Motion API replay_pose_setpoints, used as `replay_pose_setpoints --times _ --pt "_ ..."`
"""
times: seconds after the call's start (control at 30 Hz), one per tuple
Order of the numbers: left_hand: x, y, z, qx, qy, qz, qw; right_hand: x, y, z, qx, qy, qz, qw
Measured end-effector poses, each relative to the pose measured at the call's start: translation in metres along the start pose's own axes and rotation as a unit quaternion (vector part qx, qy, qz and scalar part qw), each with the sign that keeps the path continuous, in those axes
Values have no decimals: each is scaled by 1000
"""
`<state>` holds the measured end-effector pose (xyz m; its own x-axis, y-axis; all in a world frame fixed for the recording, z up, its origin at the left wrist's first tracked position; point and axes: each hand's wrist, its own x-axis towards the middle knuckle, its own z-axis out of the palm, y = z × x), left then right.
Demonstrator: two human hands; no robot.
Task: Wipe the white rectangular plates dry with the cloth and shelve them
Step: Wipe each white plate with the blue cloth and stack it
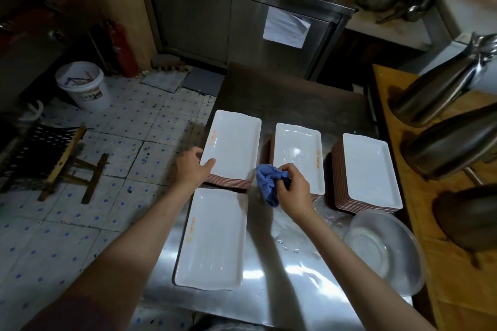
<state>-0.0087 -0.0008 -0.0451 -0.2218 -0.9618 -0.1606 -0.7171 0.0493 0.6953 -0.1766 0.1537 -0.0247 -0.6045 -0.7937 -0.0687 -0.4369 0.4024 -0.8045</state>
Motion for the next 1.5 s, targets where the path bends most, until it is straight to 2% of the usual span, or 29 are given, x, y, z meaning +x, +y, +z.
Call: replay_pose_setpoints --times 0.4,0.6,0.77,0.93,1.3,1.5 --pt "21 -6 -1 16 -49 7 999 4 -2 2 -4 3 7 1000" --pt "21 -4 -8 -29 -63 -3 998 5 -2 3 -7 11 11 1000" --pt "18 -11 -15 -118 -104 -16 987 5 -3 4 -2 12 15 1000" --pt "14 -17 -20 -145 -134 -33 980 4 -3 5 1 14 18 1000" --pt "8 -20 -22 -137 -216 -68 964 0 -3 3 19 37 24 999" --pt "0 -25 -18 -135 -234 -79 960 -3 -4 1 21 44 26 998"
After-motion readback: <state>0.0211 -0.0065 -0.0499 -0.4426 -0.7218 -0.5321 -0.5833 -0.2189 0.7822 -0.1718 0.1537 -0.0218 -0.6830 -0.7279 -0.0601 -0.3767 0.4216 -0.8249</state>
